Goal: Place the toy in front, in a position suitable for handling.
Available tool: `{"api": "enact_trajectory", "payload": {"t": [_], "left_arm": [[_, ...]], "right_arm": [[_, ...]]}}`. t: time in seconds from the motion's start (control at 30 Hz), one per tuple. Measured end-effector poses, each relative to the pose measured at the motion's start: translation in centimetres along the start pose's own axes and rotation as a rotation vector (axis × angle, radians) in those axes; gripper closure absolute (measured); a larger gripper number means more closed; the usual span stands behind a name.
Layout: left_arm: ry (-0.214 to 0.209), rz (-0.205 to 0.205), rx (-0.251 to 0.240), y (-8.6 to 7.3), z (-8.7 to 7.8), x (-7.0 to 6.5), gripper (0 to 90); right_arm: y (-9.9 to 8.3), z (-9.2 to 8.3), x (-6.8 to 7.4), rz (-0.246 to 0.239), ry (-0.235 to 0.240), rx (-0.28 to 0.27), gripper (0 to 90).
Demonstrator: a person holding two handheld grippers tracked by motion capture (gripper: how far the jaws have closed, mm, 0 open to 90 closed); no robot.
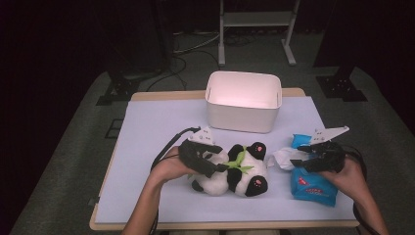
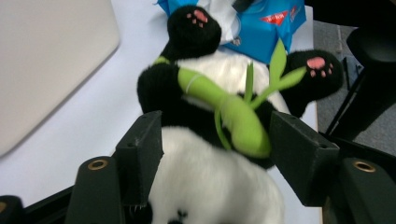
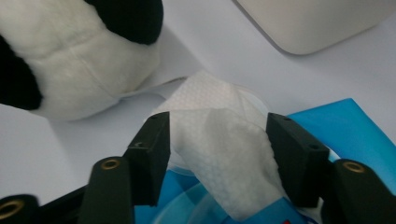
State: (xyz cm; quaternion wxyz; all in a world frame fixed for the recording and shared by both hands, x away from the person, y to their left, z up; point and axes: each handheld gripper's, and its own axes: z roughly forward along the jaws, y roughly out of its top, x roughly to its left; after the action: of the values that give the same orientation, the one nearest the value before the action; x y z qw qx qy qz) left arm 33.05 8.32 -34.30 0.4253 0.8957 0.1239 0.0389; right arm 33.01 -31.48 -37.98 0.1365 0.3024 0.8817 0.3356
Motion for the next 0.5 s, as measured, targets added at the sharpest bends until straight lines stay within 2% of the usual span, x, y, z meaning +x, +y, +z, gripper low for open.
{"api": "enact_trajectory", "payload": {"t": [0.07, 0.17, 0.2, 0.23, 0.3, 0.43, 0.5], "left_arm": [[0.005, -0.009, 0.007, -0.7, -0.3, 0.1, 30.1], [0.013, -0.024, 0.005, -1.6, -0.7, 0.3, 27.6], [0.012, -0.031, 0.009, -2.3, -1.0, 0.6, 26.8], [0.012, -0.031, 0.009, -2.3, -1.0, 0.6, 26.4], [0.014, -0.051, 0.023, -3.6, -1.2, 0.9, 24.5], [0.02, -0.062, 0.029, -4.4, -1.2, 1.2, 22.2], [0.017, -0.07, 0.025, -5.3, -1.0, 1.4, 21.0]], "right_arm": [[0.2, 0.2, -0.1, -0.014, -0.021, 0.033, 49.2], [0.3, 0.4, -0.2, -0.024, -0.03, 0.06, 53.0], [0.4, 0.5, -0.2, -0.039, -0.042, 0.072, 59.4], [0.4, 0.5, -0.2, -0.039, -0.042, 0.072, 59.4], [0.4, 0.7, -0.3, -0.027, -0.038, 0.086, 67.6], [0.5, 0.8, -0.4, -0.015, -0.027, 0.09, 74.2], [0.6, 0.8, -0.5, -0.01, -0.014, 0.092, 80.9]]}}
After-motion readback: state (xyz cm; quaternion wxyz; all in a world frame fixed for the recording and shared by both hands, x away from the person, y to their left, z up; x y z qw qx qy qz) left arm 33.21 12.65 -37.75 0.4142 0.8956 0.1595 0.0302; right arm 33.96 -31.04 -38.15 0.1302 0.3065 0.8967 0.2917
